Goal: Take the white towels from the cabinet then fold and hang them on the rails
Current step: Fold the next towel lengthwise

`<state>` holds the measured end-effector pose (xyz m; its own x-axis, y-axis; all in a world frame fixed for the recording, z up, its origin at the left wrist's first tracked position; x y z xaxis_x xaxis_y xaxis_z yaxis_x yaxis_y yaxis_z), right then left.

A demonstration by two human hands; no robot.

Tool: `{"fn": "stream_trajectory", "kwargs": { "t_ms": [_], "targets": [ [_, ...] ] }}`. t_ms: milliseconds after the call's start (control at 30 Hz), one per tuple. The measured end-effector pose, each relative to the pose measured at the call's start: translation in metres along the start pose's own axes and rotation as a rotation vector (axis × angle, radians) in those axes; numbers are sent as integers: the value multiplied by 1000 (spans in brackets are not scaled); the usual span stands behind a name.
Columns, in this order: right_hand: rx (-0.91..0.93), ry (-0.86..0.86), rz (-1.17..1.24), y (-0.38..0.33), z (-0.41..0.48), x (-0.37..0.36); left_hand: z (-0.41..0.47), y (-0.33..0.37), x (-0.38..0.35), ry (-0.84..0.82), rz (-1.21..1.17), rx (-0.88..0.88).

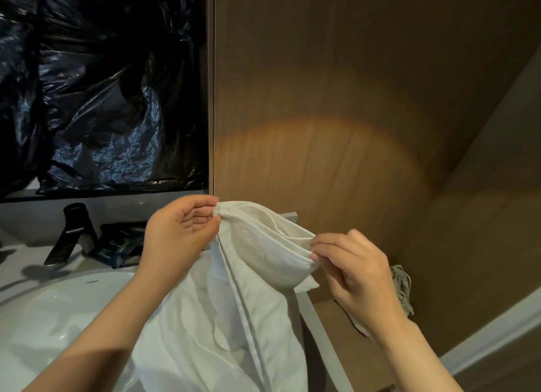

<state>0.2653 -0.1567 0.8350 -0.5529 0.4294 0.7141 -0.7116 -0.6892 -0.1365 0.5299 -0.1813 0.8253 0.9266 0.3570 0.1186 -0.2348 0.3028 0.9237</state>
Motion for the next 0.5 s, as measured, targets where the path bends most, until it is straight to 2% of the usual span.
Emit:
{"fn": "stream_trajectory", "kwargs": {
  "t_ms": [100,200,400,500],
  "targets": [
    [23,-123,-11,0,3,-1,11,6,-8,-9,-4,-3],
    [5,-208,-145,14,15,6,23,21,-17,-35,20,-39],
    [-108,-37,-292,46,49,53,33,52,-33,-57,-15,-124],
    [-133,-7,-316,54,62,64,36,64,-39,-37,-66,-146]
  ]
}}
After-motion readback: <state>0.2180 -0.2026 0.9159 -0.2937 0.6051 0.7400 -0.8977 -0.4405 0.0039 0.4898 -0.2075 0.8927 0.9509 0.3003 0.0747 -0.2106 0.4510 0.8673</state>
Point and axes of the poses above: each hand's wrist, its own z-axis towards the middle knuckle, its own x-axis out of the back of the hand, y = z × x, the point moved 8 cm from there along z, towards the middle knuckle, and after that the axes turned 1 degree about -z, right-handed, at the moved point
